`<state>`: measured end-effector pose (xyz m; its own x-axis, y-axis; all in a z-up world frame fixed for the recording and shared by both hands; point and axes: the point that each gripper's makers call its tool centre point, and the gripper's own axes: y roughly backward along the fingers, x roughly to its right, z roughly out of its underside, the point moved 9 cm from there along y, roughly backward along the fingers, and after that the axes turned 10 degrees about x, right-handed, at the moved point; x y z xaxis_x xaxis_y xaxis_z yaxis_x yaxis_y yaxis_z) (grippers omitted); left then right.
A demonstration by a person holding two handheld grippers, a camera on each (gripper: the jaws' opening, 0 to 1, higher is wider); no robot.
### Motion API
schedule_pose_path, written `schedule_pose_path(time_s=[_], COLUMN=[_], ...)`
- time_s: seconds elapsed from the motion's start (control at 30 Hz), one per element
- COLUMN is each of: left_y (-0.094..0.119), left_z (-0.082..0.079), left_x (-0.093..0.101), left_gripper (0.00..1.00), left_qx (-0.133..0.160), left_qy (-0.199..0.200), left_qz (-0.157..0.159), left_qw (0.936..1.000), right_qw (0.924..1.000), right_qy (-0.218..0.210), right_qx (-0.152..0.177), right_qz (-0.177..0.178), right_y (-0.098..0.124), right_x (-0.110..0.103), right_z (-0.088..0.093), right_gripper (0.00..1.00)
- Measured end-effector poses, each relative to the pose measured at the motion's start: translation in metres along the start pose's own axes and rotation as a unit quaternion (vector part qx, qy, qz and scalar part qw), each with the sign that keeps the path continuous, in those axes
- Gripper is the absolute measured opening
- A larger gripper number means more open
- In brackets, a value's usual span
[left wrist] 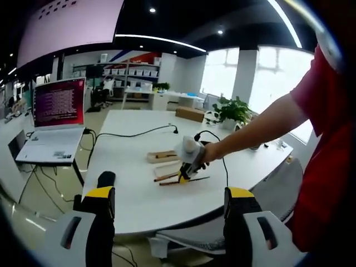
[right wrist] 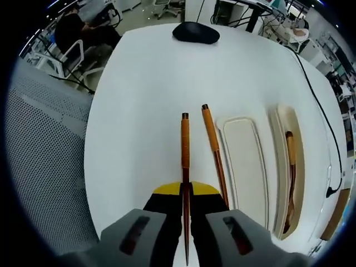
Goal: Arrange the utensils inside the cutlery case until each visible utensil rests in its matching compartment.
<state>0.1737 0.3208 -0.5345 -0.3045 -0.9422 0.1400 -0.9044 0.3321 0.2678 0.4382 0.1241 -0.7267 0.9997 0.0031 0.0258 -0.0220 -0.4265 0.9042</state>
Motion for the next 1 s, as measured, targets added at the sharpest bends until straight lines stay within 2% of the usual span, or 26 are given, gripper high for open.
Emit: schedule_pose_path(time_s=[0.57,1.0], left_y=[-0.004,-0.016], left_z=[0.004,0.004], left_x=[-0.005,-0.006], left_gripper=[0.82,0.81], left_qx=[0.0,-0.004], left_qy=[0.005,0.006], left_qz=[0.005,0.013], left_qw=[1.0,0.9999], right_qw=[0.9999,0.9996], right_qy=[0.004,0.013], right_qx=[-0.011,-0.009], right_qz=[0.007,0.021], right_y=[0.024,0.053], right_x=[0.021,0.054], right_z=[0.005,0.005], right_gripper=[0.01,0.01])
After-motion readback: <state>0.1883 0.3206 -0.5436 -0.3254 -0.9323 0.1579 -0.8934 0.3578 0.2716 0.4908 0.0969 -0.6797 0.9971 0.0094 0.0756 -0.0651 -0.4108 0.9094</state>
